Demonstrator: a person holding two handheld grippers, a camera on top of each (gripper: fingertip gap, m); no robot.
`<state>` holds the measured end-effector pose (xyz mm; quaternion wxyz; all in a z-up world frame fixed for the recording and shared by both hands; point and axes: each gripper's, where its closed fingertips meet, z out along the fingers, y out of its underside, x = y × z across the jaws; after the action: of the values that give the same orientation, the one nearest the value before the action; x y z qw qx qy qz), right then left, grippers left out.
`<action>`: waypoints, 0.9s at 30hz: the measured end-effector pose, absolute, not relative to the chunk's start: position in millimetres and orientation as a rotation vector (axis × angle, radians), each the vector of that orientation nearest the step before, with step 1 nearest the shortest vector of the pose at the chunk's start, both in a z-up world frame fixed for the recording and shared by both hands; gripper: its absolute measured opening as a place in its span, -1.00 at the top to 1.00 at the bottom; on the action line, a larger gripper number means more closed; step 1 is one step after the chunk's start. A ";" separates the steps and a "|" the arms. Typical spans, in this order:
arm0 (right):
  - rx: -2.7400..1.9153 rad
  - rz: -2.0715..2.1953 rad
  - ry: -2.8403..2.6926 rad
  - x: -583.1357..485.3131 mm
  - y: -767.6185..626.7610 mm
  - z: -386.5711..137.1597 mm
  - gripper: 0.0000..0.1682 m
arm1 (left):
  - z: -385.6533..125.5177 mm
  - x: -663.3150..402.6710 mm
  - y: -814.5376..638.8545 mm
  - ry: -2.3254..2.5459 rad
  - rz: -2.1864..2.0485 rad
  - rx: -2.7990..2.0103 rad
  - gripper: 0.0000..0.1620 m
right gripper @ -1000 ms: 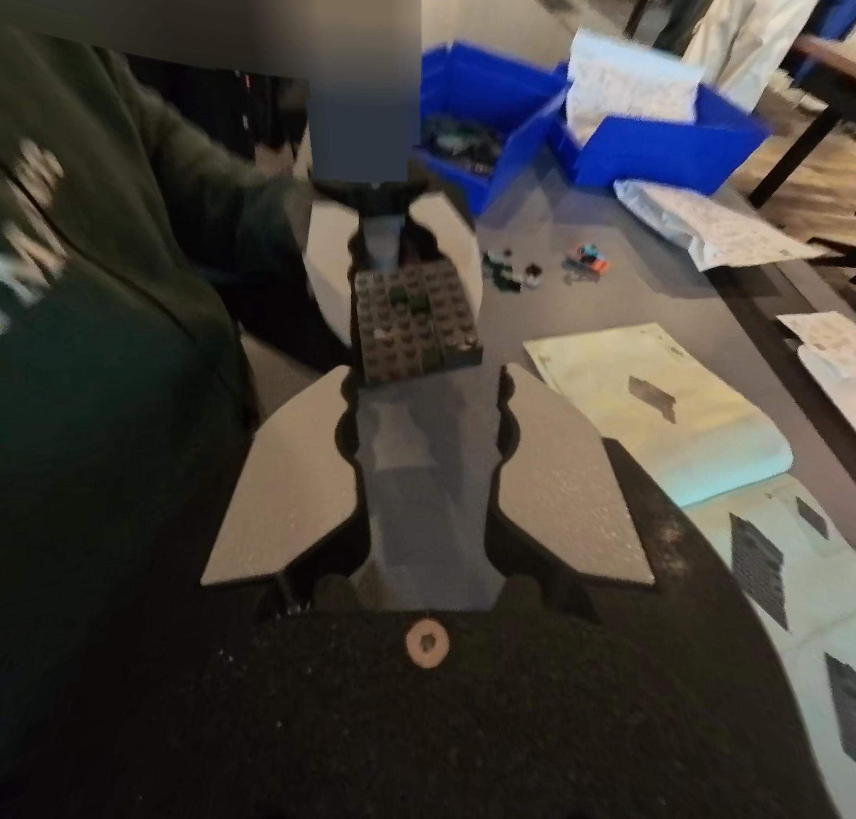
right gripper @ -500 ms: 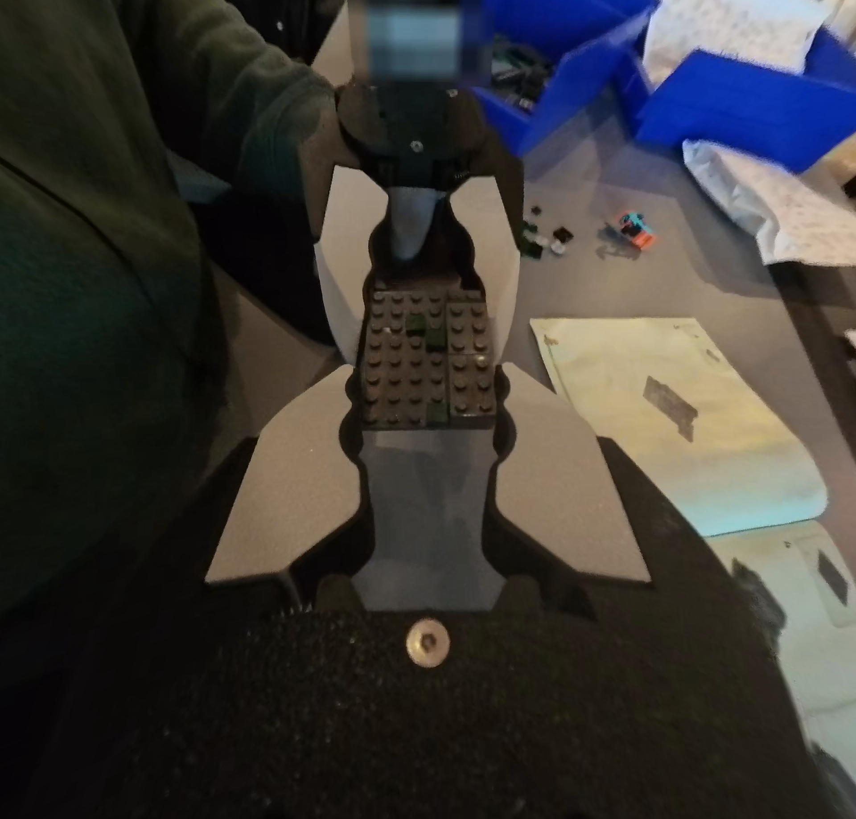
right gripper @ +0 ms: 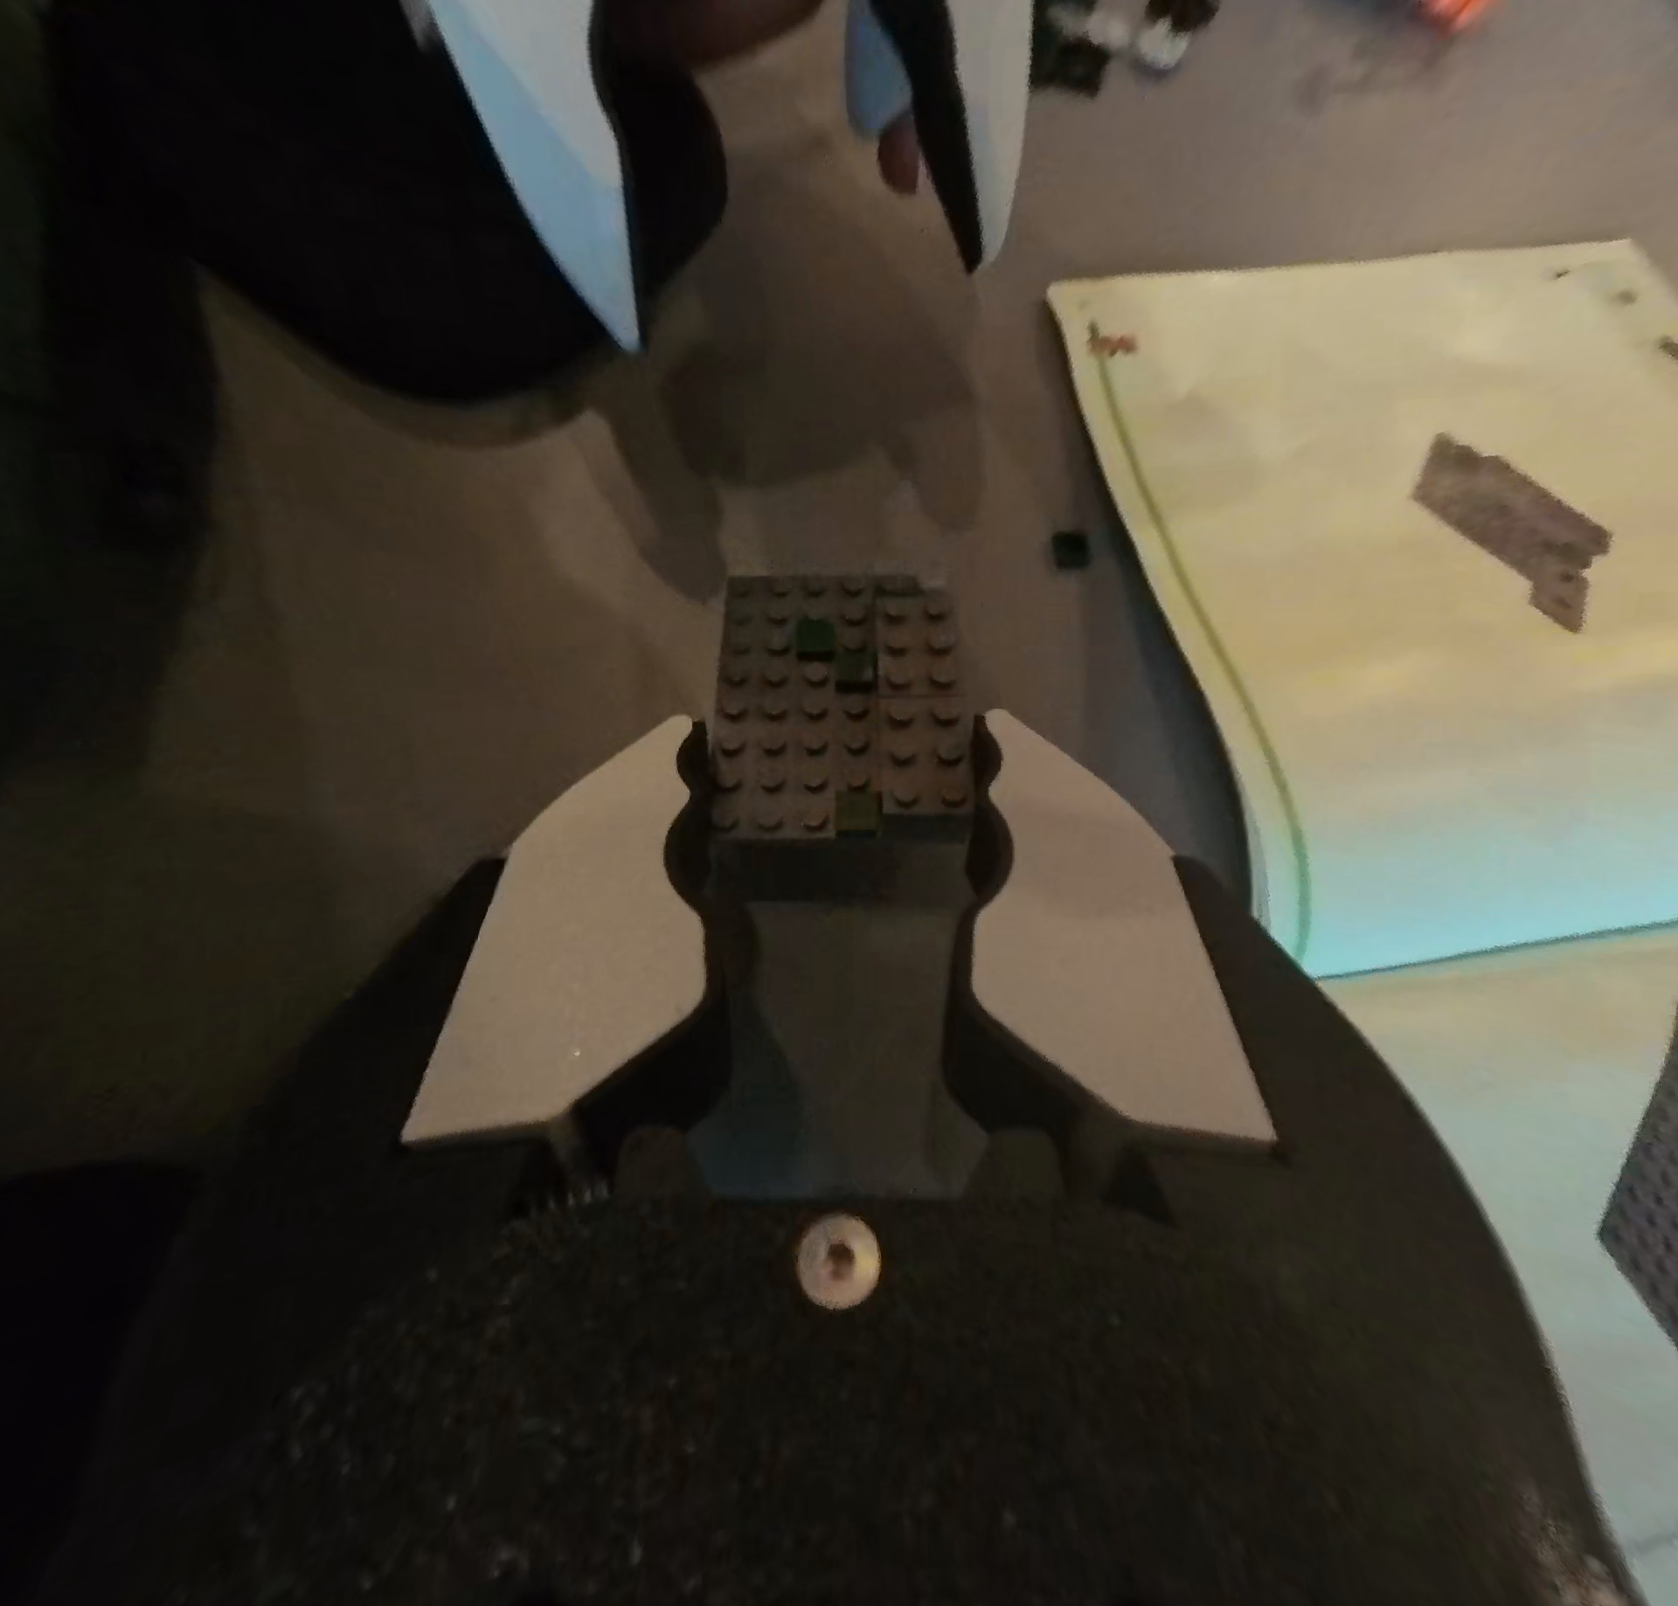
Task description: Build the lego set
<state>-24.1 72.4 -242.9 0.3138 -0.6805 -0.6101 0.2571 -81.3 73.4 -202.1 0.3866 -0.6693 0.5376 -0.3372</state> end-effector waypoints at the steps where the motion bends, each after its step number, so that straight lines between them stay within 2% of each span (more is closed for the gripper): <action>1: -1.792 0.669 -1.627 -24.9 71.7 -245.4 0.35 | -204.4 -82.9 74.3 1.371 -0.843 -1.716 0.28; 8: -1.791 0.648 -1.671 -23.5 72.7 -253.4 0.33 | -216.1 -85.3 79.5 1.377 -0.803 -1.786 0.31; 13: -1.781 0.672 -1.615 -16.0 74.0 -235.5 0.17 | -225.2 -82.9 93.0 1.397 -0.759 -1.835 0.40; 18: -1.773 0.701 -1.389 4.7 82.6 -205.8 0.34 | -234.6 -74.0 110.8 1.522 -0.690 -1.868 0.58; 22: -1.789 0.684 -1.269 22.1 79.1 -202.6 0.42 | -243.9 -64.1 122.3 1.639 -0.628 -1.872 0.68; 27: -1.776 0.710 -1.197 30.9 69.2 -201.8 0.47 | -253.9 -56.8 132.3 1.719 -0.564 -1.885 0.71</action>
<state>30.9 69.2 -201.8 0.4284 -0.7113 -0.4793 0.2845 -56.8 132.3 -253.9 0.2615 -0.6963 0.6350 -0.2085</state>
